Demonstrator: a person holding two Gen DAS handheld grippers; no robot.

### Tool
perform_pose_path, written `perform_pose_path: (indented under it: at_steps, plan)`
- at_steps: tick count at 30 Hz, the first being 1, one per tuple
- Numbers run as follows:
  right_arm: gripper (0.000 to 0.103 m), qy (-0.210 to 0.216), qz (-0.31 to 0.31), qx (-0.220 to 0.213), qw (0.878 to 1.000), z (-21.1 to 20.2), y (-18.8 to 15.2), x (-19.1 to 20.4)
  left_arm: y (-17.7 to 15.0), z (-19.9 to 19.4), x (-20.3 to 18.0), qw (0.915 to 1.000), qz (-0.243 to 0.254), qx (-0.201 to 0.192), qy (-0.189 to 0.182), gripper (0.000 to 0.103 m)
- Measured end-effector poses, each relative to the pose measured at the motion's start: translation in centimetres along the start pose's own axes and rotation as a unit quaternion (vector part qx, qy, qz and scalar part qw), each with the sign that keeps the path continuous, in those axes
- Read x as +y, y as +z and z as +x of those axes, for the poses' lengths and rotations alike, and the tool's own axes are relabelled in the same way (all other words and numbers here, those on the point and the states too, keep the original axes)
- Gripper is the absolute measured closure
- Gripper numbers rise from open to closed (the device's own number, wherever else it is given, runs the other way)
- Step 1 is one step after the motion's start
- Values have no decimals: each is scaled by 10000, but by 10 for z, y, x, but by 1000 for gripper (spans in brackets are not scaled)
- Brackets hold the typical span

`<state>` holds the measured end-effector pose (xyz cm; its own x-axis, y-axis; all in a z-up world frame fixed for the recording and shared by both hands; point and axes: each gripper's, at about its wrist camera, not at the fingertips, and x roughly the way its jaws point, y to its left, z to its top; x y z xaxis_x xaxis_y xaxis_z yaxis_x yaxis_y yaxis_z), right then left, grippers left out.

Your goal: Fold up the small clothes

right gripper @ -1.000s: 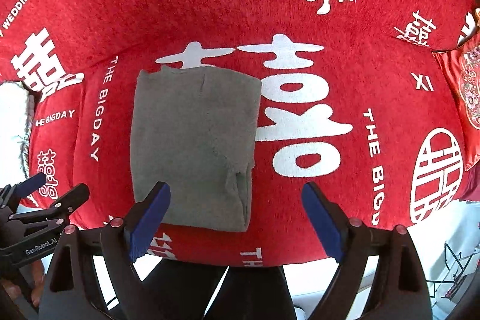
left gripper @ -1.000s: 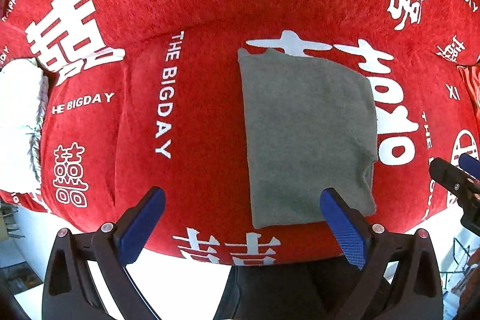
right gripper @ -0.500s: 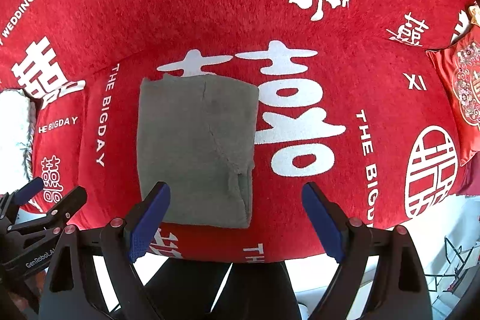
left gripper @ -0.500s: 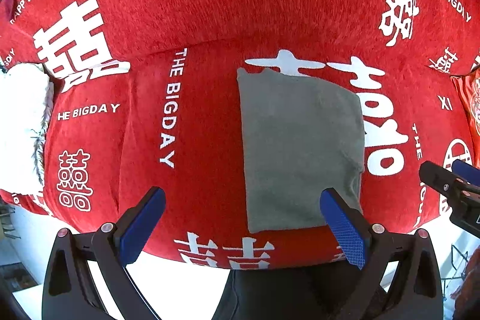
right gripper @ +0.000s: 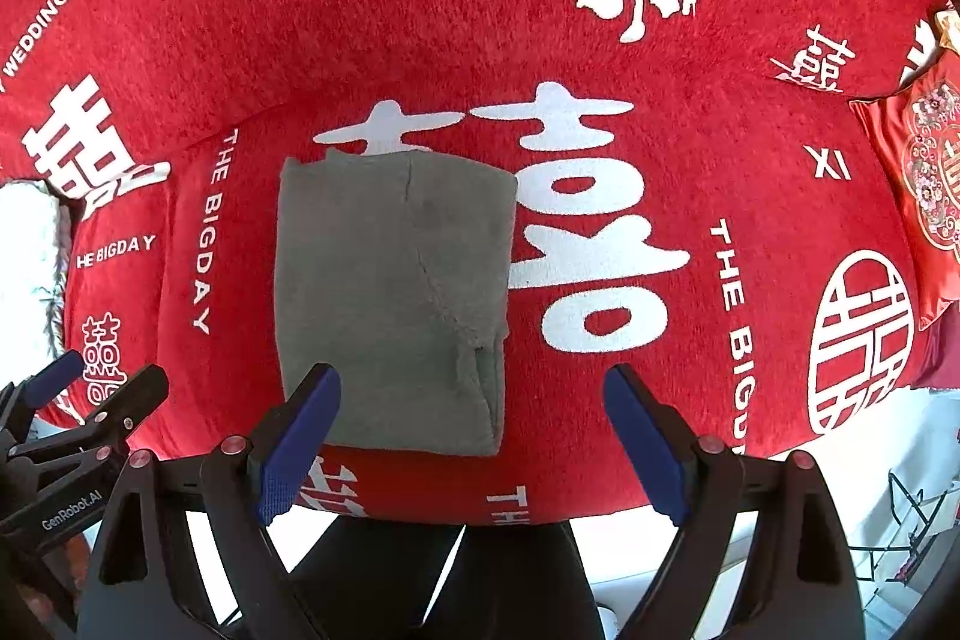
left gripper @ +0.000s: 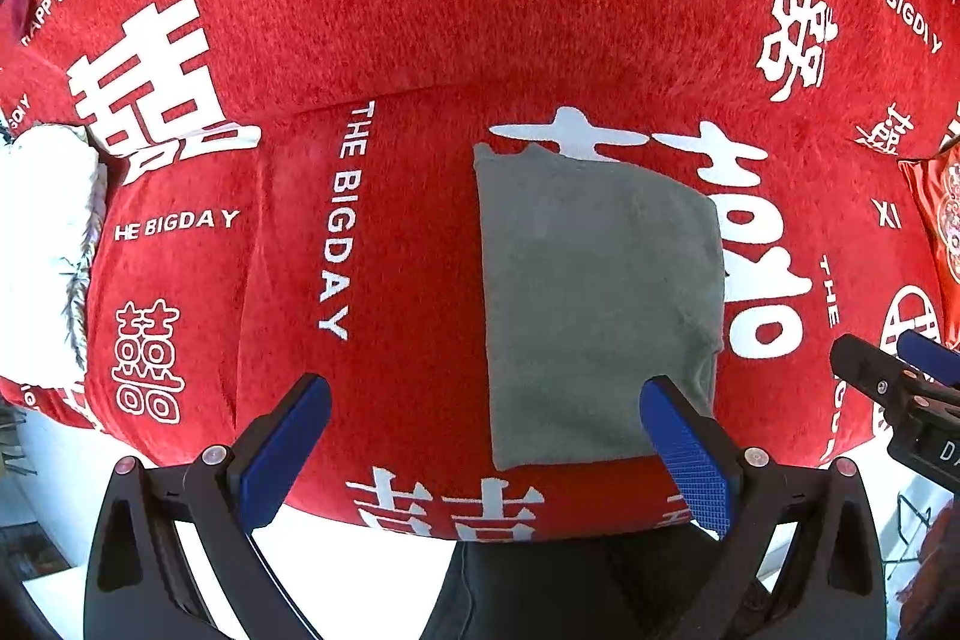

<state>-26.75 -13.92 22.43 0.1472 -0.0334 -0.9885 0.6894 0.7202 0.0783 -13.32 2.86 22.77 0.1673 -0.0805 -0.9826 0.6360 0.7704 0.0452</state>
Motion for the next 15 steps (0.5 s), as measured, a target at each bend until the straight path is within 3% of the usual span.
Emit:
perform_pose_path:
  at_steps: [15]
  plan:
    - [12, 4, -42, 15, 10000, 1, 0, 2, 0, 0, 1, 10000, -65, 11, 38, 0]
